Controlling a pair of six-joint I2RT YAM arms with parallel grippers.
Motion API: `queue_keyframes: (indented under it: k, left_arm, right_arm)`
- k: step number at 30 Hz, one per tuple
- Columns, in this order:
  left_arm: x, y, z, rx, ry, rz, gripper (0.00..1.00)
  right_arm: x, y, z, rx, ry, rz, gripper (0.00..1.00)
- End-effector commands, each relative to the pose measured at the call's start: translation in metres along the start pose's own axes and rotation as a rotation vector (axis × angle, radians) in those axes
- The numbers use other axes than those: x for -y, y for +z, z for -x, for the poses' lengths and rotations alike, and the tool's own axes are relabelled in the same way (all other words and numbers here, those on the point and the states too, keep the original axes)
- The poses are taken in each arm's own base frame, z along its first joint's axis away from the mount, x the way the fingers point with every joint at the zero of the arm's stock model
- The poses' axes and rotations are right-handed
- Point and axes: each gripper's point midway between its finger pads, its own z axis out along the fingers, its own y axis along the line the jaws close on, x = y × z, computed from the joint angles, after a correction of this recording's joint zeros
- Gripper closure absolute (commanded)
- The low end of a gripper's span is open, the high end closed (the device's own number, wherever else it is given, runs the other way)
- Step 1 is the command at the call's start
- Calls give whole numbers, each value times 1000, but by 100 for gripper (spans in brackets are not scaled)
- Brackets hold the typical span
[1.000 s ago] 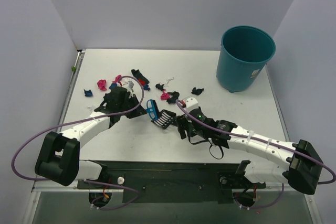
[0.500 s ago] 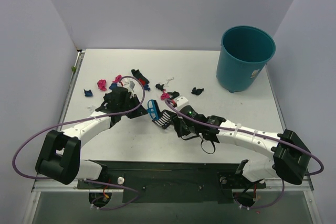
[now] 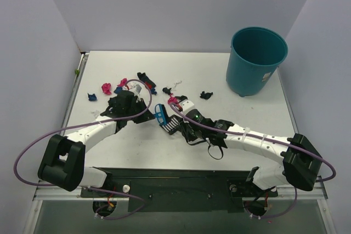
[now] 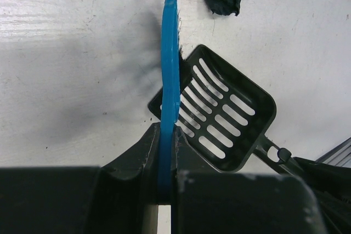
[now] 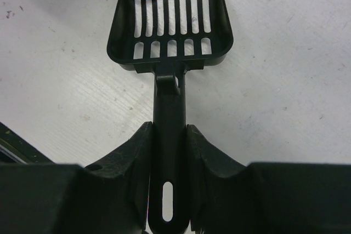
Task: Sweep away the paper scraps from the table
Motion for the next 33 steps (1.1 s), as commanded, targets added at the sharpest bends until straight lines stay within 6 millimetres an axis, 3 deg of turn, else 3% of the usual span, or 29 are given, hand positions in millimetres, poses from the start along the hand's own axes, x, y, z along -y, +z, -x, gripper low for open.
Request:
queue_keyframes:
  k: [1, 3, 7, 8, 9, 11, 15, 18, 19, 20, 21, 22, 27, 29, 33]
  left_arm:
    - [8, 1, 8, 8, 29, -12, 100]
    - [11, 0, 9, 6, 30, -20, 100]
    - [19, -12, 14, -3, 37, -20, 100]
    - [28, -19, 25, 21, 53, -32, 100]
    - [22, -25, 25, 12, 62, 13, 100]
    - [31, -49, 48, 77, 94, 55, 100]
    - [26, -97, 84, 202, 105, 223, 100]
    - [6, -134, 104, 275, 135, 401, 100]
    - [10, -147, 117, 314, 147, 417, 100]
    - [-5, -158, 120, 317, 156, 506, 100]
    - [-4, -168, 131, 345, 160, 532, 100]
    - [-15, -179, 135, 353, 172, 608, 100]
    - [-56, -215, 165, 378, 200, 920, 100]
    - [-67, -218, 172, 366, 201, 1019, 100]
    - [-92, -202, 187, 281, 221, 1181, 100]
  right_arm:
    - [-2, -1, 14, 22, -4, -2, 87]
    - [-2, 0, 13, 12, -5, -5, 100]
    - [-1, -4, 15, 19, -1, -7, 100]
    - [0, -6, 16, 25, 0, -8, 100]
    - [1, -7, 15, 28, 3, -13, 100]
    - [3, -10, 15, 40, 7, -22, 100]
    - [10, -13, 16, 71, 24, -49, 100]
    - [16, -16, 16, 94, 39, -73, 100]
    - [17, -16, 16, 102, 44, -74, 100]
    - [19, -17, 13, 102, 47, -80, 100]
    - [19, -18, 13, 110, 51, -78, 100]
    - [18, -18, 15, 133, 64, -72, 100]
    - [14, -23, 16, 172, 97, -37, 100]
    - [13, -26, 17, 184, 105, -24, 100]
    - [12, -28, 15, 194, 111, -18, 100]
